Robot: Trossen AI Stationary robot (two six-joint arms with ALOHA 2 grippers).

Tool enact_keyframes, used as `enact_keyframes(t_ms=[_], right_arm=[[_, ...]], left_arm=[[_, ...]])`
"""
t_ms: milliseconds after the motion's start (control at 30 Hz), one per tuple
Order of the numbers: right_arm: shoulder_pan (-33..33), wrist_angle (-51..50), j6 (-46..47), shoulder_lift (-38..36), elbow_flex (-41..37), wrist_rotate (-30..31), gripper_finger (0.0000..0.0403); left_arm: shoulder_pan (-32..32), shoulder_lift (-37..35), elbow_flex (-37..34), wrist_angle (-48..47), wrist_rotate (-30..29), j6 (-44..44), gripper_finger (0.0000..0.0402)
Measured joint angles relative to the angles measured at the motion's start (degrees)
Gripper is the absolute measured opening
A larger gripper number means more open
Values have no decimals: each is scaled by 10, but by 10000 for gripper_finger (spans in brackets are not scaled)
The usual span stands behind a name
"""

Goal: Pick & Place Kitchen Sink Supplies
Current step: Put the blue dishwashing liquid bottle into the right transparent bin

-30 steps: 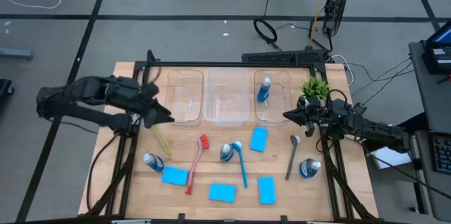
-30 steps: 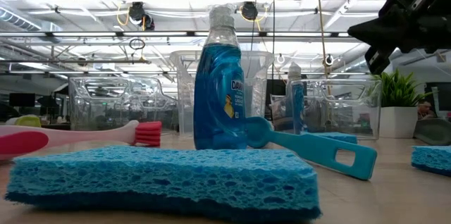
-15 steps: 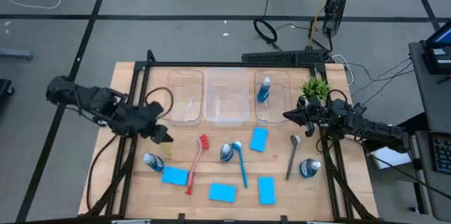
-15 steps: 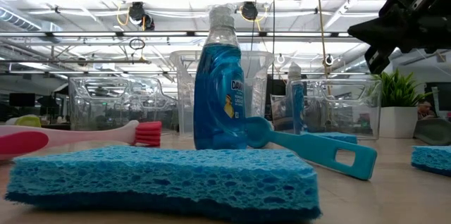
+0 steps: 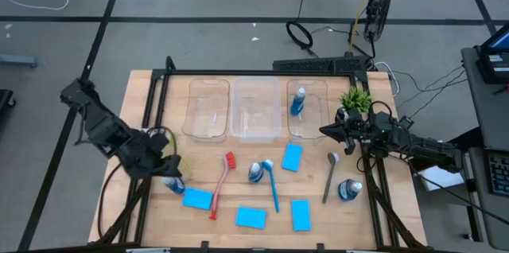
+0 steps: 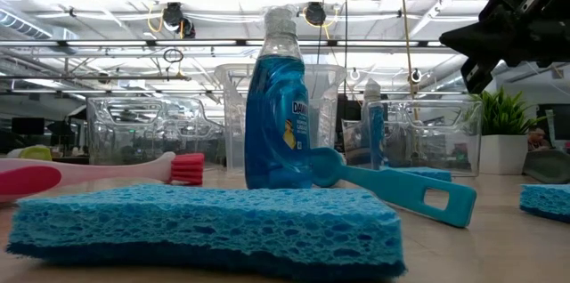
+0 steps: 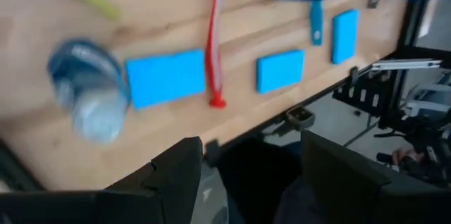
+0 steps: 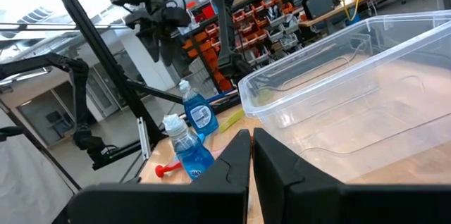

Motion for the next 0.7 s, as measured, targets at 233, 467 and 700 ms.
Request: enact_keyframes(t_ms=[233,467,700], right_arm=[[0,0,0,0,0,0,4],[0,0,-1,0,0,1,4],[0,0,-4,0,0,1,4]], left_arm=[[-85,15,0,-56,-21,-146,241],[-115,55,0,-66,-54,-189,241],[-122,81,0,-92,-49,-208,241]])
